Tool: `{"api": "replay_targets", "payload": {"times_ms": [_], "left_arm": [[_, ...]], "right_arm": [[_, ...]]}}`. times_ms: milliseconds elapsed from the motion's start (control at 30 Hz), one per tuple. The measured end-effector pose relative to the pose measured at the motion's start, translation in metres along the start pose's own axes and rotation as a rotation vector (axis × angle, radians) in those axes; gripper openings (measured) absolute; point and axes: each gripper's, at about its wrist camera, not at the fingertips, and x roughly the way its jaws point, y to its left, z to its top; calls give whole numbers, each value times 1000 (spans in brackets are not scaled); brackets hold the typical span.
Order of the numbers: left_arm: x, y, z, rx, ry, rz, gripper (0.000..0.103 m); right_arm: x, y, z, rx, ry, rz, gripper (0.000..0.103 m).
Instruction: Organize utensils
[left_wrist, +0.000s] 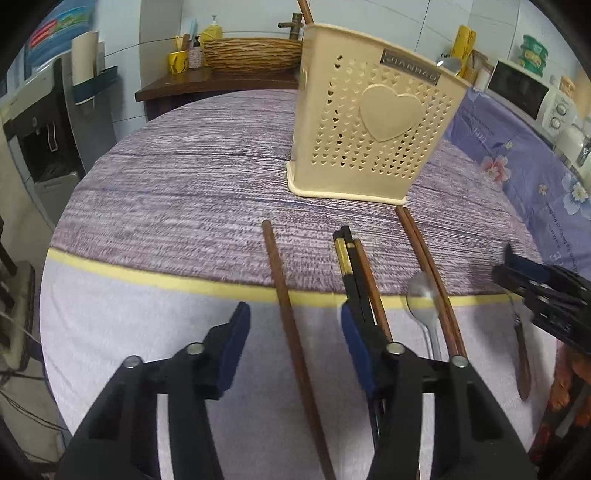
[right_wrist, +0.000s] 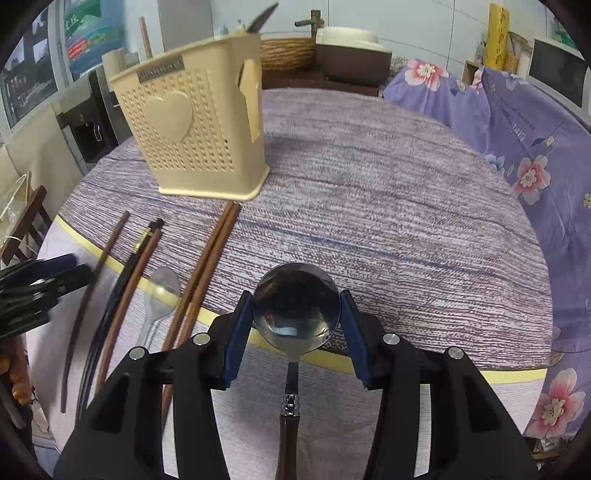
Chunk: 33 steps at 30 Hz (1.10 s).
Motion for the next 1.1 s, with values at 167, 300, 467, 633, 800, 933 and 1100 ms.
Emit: {"api": "replay_targets", "payload": {"times_ms": [167, 300, 467, 633, 800, 933, 1100], "left_arm": [[23, -1, 17, 2, 31, 85, 25], [30, -6, 26, 15, 42, 108, 19], [35, -5, 33, 11, 37, 122, 9], [27, -2, 37, -12, 16, 87, 8], [-24, 0, 43, -24, -100, 31, 8], [-77, 6, 52, -40, -222, -18, 8], [-129, 9, 60, -34, -340, -55, 8]], "right_arm": [[-12, 3, -1, 0, -30, 4, 48], [-14, 4, 0, 7, -39, 12, 48], [-17, 4, -1, 15, -53, 19, 48], [-25, 1, -1, 35, -77, 45, 48], [-45, -5, 1, 61, -114, 87, 48], [-69, -7, 7, 72, -161, 112, 48], [-96, -7, 13, 69, -214, 130, 48]]}}
